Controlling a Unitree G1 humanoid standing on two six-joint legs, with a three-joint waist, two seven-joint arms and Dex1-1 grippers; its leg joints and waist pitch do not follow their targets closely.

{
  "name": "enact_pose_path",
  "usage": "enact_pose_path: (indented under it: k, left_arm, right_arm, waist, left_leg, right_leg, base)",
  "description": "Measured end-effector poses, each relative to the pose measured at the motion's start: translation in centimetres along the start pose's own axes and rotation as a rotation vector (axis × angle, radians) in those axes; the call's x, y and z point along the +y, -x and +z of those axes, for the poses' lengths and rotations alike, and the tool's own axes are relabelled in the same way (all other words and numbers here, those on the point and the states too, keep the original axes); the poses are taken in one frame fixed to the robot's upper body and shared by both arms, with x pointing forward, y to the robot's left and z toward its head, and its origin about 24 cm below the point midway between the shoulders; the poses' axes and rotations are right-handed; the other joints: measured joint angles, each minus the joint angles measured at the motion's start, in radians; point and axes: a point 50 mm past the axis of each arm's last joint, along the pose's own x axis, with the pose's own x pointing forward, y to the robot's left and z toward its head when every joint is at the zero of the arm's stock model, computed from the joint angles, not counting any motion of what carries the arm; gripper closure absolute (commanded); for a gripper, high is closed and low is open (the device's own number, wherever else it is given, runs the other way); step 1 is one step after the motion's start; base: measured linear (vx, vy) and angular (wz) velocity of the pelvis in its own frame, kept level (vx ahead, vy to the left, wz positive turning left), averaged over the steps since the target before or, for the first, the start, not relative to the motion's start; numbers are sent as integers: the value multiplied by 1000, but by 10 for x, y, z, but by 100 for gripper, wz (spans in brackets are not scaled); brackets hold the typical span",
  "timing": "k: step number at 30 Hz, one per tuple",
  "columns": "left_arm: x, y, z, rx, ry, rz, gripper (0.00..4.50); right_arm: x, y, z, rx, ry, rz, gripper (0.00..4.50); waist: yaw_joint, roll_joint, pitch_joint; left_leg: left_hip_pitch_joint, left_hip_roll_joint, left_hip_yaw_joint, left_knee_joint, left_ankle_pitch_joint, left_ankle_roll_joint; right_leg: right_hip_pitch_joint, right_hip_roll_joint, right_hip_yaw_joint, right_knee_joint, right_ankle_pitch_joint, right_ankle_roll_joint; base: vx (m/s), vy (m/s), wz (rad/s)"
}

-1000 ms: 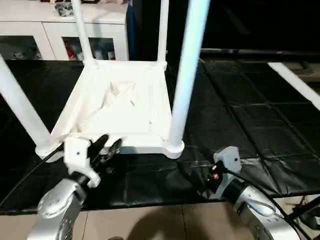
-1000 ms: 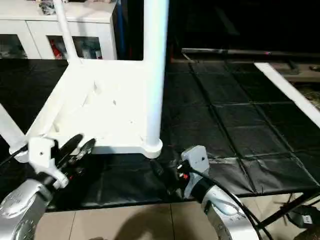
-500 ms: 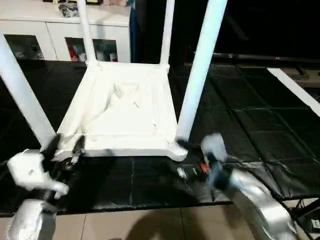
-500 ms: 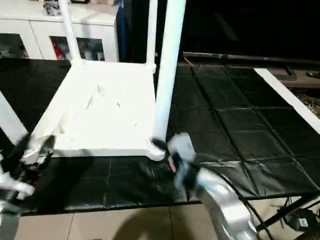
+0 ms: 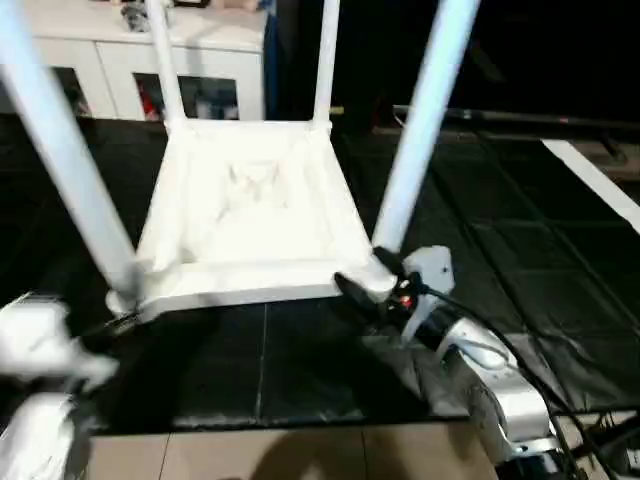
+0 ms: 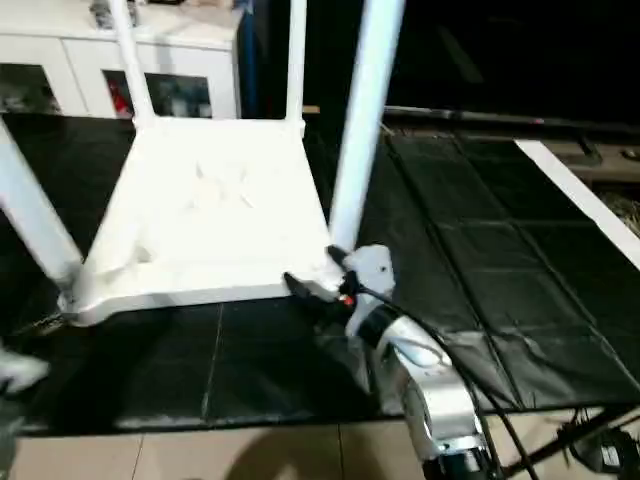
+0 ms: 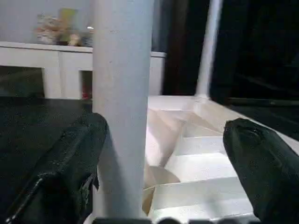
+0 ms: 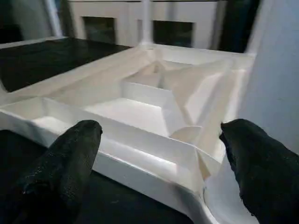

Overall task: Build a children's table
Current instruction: Flip table

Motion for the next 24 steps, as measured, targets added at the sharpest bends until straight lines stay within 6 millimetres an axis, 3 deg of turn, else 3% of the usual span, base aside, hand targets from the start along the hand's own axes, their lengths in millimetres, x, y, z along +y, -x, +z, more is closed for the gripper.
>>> enact_pose_path:
  k: [3,6,11,15,24]
  left_arm:
    - [10,-10,-10,54,-25,43,5]
    - [15,-19,-9,66,-33,37,5]
    - [18,-28,-16,121,-8,52,5]
    - [16,-33,-21,127,53,85,5]
    - [15,-26,-26,156,89,108,81]
  right_arm:
    - [-8,4,2,0,30,-33,0]
    - [-7,6,-1,15,36,-23,0]
    - [5,9,-8,61,28,92,0]
    - [26,10,-1,59,-16,286,0]
    - [49,12,3,88,-70,510,0]
  waist:
    - [0,8,1]
    - [-12,11,2]
    - [-17,13,1]
    - [-15,13,2]
    - [-12,12,1]
  left_leg:
    - [-1,1,-1,0,12,16]
    - [-4,2,-1,1,15,16]
    - [-11,3,-3,2,15,18]
    - [-10,4,-3,2,15,18]
    - [-9,4,-3,2,15,18]
  right_leg:
    - [-1,6,1,0,0,-1]
    - [-6,10,5,-1,0,-5]
    - [-14,14,6,-1,-2,-8]
    - [-14,14,6,-1,-2,-9]
    - [-12,13,6,1,0,-10]
  base:
    - [0,0,0]
    - [0,0,0]
    - [0,0,0]
    - [0,0,0]
    - [0,0,0]
